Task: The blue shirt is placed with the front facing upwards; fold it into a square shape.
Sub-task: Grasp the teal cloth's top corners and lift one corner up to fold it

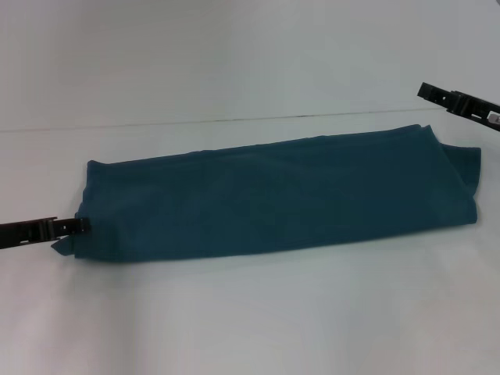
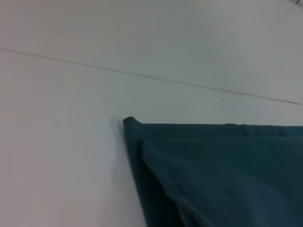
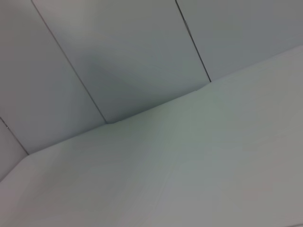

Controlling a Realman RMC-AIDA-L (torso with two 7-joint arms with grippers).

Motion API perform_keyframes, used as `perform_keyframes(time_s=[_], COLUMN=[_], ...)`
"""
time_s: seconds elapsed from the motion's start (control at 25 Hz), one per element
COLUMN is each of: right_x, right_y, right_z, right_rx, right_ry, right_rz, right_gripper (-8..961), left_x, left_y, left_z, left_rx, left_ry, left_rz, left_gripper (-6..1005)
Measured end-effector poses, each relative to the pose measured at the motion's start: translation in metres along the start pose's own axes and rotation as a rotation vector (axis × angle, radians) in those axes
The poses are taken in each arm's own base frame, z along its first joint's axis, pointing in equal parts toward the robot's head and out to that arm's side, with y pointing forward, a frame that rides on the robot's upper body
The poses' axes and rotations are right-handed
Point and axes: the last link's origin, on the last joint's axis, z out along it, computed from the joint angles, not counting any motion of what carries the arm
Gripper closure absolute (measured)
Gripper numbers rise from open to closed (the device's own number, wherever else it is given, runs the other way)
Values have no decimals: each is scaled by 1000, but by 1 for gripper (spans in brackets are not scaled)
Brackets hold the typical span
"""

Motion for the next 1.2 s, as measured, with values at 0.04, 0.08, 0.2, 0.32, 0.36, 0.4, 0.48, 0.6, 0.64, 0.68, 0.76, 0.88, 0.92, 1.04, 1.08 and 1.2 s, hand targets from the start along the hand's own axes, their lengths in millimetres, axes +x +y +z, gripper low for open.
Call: perform_keyframes(time_s=[0.04,0.08,0.2,0.32,0.36,0.4,0.48,0.6,0.64,0.68,0.76,0.88,0.92,1.04,1.08,1.2], right_x=[0,1,2,3,3,3,3,4,4,5,6,6,6,6,6,6], right_y=[0,1,0,-1,-1,-1,-1,-1,0,0,0,0,0,0,0,1], right_z=[0,0,0,0,0,0,0,0,0,1,1,1,1,1,1,2], right_rx=[-1,-2,1,4,4,5,5,4,4,4,4,6,6,5,4,0], right_ry=[2,3,7,8,8,8,8,9,11,12,14,14,14,14,14,16], right_rz=[-1,-3,-2,0,1,1,1,1,2,4,6,7,8,12,13,13], right_gripper=[238,238,237,237,237,237,237,237,237,237,237,237,237,237,237,238], left_x=[1,1,-1,-3,-4,-4,-4,-5,-4,-5,-5,-3,-2,-1,-1,-1], left_y=[1,2,4,5,5,5,5,4,4,4,5,7,9,12,12,12], left_z=[2,3,10,16,19,21,23,28,30,31,35,39,40,40,40,41], left_rx=[-1,-2,-3,0,-1,-2,1,8,9,11,15,8,3,-6,-6,-7], left_ry=[-5,-11,-41,-72,-82,-88,-90,-88,-87,-88,-90,-97,-100,-104,-104,-106], left_rz=[1,0,-2,-2,-2,-4,-7,-13,-11,-11,-7,13,26,44,44,44], left_gripper=[302,296,295,295,295,295,294,307,314,321,334,354,360,380,387,407])
